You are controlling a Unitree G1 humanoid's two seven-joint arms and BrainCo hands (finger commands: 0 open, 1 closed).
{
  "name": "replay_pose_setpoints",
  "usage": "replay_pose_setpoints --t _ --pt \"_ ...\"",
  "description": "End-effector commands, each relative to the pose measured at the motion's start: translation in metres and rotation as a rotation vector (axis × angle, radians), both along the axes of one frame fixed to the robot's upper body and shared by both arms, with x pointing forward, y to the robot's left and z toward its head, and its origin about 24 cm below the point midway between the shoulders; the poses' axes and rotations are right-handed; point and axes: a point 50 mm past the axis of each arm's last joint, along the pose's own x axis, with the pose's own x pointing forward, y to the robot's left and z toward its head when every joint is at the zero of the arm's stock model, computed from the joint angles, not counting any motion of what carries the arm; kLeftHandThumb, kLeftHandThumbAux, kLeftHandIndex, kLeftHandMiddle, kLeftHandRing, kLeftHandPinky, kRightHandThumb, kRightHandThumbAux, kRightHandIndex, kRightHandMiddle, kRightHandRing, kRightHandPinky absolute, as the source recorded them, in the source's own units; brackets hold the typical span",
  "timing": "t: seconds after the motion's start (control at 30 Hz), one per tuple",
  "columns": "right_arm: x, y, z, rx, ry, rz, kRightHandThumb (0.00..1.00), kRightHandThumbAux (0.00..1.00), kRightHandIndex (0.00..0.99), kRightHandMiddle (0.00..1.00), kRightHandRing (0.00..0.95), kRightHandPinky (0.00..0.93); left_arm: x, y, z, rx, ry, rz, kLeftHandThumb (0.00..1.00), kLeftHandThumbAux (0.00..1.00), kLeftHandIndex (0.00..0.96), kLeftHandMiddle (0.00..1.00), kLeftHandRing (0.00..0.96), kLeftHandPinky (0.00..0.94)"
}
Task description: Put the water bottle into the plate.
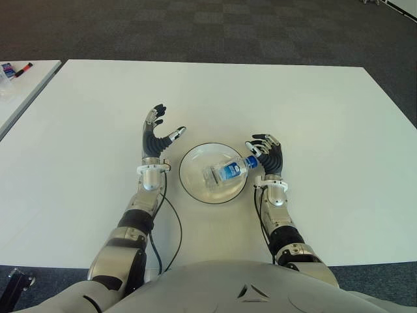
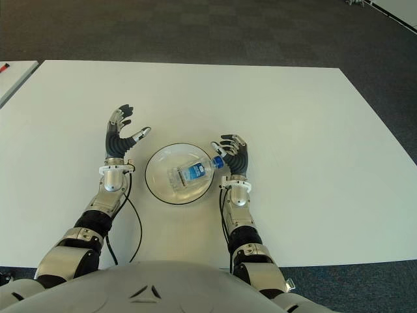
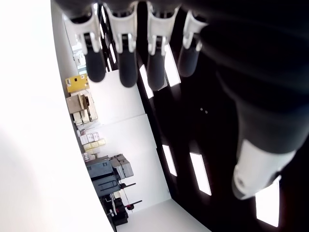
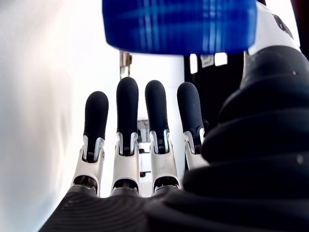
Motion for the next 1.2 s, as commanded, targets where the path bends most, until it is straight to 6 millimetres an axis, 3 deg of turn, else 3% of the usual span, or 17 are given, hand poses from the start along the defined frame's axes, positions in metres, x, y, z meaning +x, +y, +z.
replay_pose_setpoints --t 0.03,1.2 --pt "-0.017 -0.006 -0.023 0.01 0.121 -0.023 0.696 0.724 0.417 0.405 0.434 0.45 -0.003 0.0 -0.004 -0.003 0.024 0.016 0.0 0.718 0.185 0.222 0.211 0.221" --pt "-0.017 -0.008 -0.021 0.059 0.102 -0.029 0.7 0.724 0.417 0.423 0.446 0.456 -0.026 -0.003 -0.02 -0.08 0.062 0.124 0.0 0.761 0.189 0.261 0.248 0.241"
